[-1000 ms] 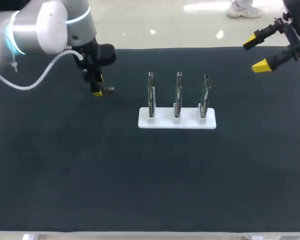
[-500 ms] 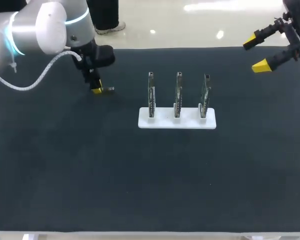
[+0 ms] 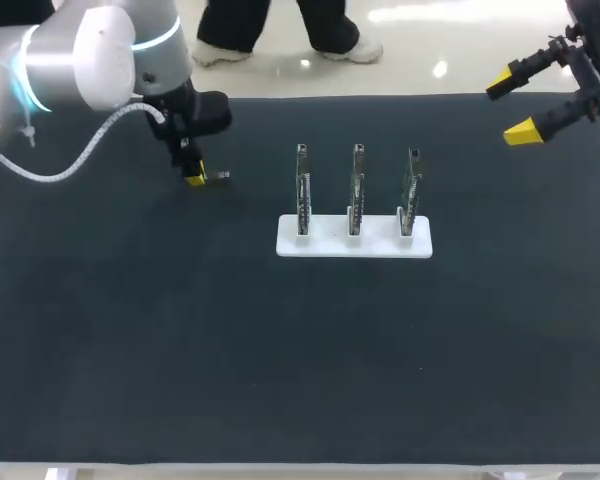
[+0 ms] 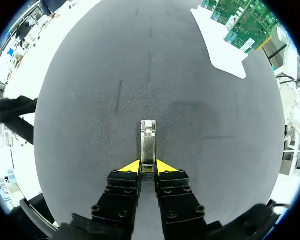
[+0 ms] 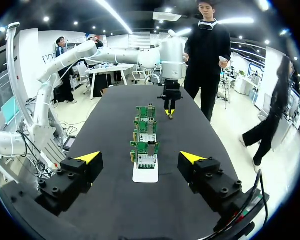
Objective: Pick up the optical module with the left hand, and insert it into the network port with the right hand.
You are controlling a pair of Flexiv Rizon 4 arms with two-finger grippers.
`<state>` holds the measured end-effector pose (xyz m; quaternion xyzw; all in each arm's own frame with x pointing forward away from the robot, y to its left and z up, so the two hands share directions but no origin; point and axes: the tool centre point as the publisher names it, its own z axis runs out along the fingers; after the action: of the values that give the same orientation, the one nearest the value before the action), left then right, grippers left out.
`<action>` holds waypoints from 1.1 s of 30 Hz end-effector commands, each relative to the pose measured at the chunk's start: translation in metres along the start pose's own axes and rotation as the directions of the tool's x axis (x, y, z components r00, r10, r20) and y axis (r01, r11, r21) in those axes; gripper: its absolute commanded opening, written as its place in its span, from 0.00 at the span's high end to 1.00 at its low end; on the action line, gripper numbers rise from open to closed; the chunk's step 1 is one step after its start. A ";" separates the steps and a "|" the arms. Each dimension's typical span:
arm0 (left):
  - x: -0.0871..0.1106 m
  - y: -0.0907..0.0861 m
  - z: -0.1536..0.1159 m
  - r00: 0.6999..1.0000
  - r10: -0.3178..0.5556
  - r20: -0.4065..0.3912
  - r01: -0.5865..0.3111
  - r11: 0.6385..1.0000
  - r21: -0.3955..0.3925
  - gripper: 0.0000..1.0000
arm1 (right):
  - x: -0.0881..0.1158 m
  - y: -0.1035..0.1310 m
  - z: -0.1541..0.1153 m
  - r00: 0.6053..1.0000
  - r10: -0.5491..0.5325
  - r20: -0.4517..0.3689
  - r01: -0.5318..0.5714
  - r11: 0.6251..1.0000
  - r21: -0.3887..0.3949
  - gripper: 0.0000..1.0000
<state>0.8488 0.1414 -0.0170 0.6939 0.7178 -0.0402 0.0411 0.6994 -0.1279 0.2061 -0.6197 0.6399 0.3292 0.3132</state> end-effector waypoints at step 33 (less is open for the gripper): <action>-0.018 -0.016 -0.088 0.744 0.054 0.665 -0.133 0.989 0.068 1.00 | 0.000 0.000 0.000 1.000 0.000 0.000 0.000 1.000 -0.001 0.00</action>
<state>0.8372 0.1286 0.0711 0.6738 0.6175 -0.3185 0.2515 0.6995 -0.1279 0.2060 -0.6197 0.6399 0.3293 0.3132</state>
